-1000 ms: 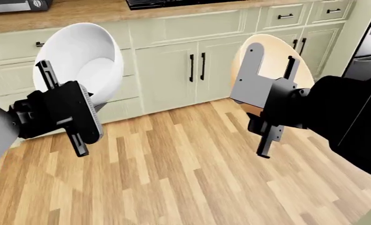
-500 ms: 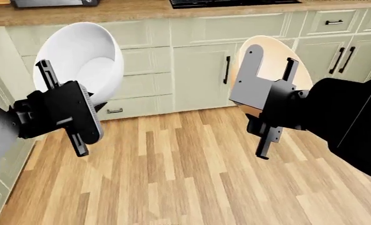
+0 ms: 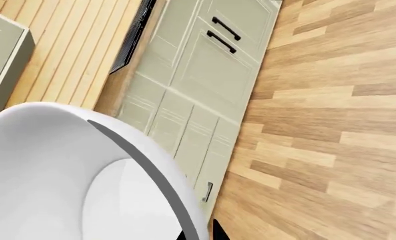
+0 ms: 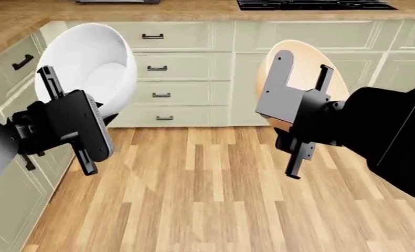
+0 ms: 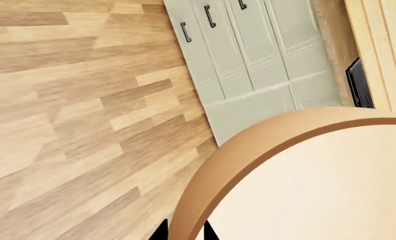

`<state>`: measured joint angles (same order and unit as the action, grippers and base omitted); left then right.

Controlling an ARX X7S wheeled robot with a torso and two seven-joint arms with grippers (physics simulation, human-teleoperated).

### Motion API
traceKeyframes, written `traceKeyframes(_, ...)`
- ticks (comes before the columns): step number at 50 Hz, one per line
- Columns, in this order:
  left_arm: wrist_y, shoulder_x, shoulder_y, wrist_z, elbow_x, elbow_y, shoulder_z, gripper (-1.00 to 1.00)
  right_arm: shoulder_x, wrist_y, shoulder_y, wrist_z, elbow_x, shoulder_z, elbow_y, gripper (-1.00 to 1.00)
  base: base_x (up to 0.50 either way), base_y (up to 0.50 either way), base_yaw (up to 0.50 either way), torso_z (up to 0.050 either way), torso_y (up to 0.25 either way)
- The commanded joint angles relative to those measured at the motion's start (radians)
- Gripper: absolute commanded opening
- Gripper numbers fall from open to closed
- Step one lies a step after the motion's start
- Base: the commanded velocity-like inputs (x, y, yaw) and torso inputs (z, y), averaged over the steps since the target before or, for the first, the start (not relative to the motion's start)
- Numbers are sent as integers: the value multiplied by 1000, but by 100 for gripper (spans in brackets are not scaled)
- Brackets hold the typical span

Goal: Pick the bowl and bowl and place them in the sink. Then turn on the water.

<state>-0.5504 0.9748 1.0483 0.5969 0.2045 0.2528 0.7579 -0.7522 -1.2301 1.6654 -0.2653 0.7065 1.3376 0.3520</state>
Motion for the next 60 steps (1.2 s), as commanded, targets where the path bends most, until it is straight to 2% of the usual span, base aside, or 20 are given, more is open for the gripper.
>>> traceKeyframes(1, 4, 6, 14, -18, 2, 16, -27, -100, -6, -11, 23, 5, -33, -13, 15, -100, 0, 0, 500, 0, 0)
traceKeyframes(60, 7, 64, -28, -53, 25, 74, -65, -100, -8, -37, 19, 39, 0, -34, 70, -100, 0, 0, 500, 0, 1)
